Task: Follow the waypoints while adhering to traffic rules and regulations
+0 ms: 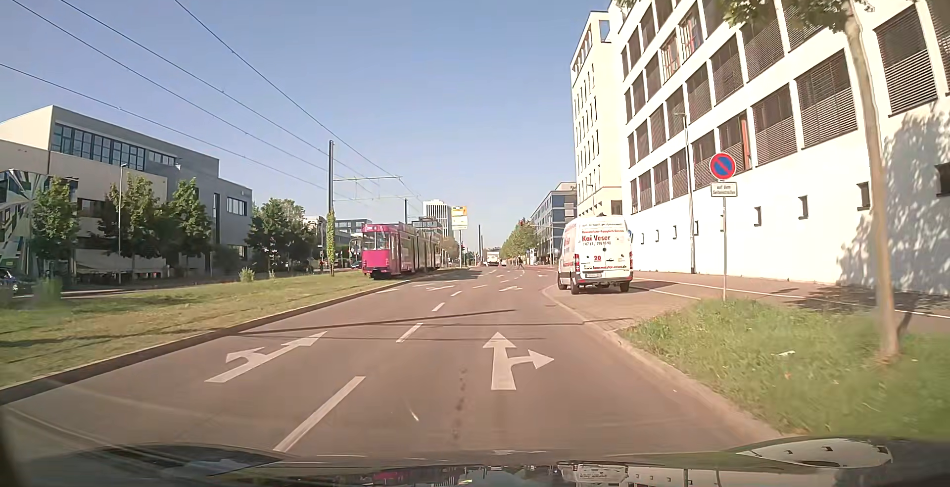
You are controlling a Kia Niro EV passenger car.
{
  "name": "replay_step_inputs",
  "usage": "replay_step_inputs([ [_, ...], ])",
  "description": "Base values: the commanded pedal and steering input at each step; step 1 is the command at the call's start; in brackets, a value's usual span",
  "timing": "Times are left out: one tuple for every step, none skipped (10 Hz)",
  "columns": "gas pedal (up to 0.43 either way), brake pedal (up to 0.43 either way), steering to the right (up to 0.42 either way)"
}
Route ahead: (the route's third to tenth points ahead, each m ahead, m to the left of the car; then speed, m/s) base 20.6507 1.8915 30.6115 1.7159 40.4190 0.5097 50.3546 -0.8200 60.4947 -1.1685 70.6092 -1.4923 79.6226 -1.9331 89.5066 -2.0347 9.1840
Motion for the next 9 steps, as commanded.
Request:
replay_step_inputs([
  [0.028,0.0,0.002],
  [0.028,0.0,0.002],
  [0.028,0.0,0.002],
  [0.028,0.0,0.002],
  [0.028,0.0,0.002],
  [0.028,0.0,0.002],
  [0.028,0.0,0.002],
  [0.028,0.0,0.002],
  [0.028,0.0,0.002],
])
